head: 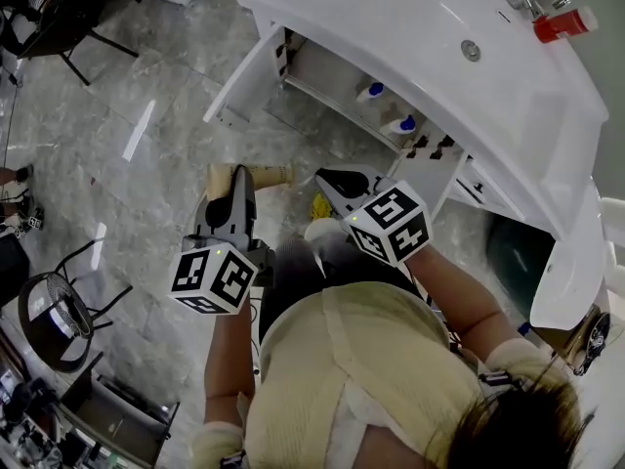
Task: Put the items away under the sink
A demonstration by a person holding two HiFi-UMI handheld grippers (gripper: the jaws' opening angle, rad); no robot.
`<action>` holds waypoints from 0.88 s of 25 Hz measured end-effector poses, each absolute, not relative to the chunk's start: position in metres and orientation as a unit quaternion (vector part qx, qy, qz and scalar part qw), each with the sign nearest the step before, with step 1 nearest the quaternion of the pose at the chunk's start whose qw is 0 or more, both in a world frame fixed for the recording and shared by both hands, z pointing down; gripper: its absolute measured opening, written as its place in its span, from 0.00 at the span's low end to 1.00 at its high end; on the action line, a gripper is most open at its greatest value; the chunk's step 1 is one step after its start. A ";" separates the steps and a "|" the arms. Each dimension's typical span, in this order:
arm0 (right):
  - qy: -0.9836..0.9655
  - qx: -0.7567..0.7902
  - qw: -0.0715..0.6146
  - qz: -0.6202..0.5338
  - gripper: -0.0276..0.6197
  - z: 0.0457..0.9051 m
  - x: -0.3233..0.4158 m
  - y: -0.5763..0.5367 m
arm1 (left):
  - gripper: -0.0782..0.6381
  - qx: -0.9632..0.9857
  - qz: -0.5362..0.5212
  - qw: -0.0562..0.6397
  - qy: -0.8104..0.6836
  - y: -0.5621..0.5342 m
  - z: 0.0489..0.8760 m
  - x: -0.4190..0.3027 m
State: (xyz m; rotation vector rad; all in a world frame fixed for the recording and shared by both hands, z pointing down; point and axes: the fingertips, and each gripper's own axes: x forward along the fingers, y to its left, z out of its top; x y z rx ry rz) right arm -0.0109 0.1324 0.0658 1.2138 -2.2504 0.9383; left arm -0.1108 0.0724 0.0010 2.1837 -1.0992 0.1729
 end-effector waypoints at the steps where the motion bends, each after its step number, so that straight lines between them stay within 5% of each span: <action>1: -0.808 0.434 0.211 0.337 0.08 0.069 -0.009 0.131 | 0.18 0.838 0.067 0.339 -0.423 0.071 0.004 -0.109; 22: -0.780 0.456 0.233 0.358 0.08 0.138 -0.001 0.076 | 0.18 0.837 0.101 0.383 -0.378 0.016 0.099 -0.077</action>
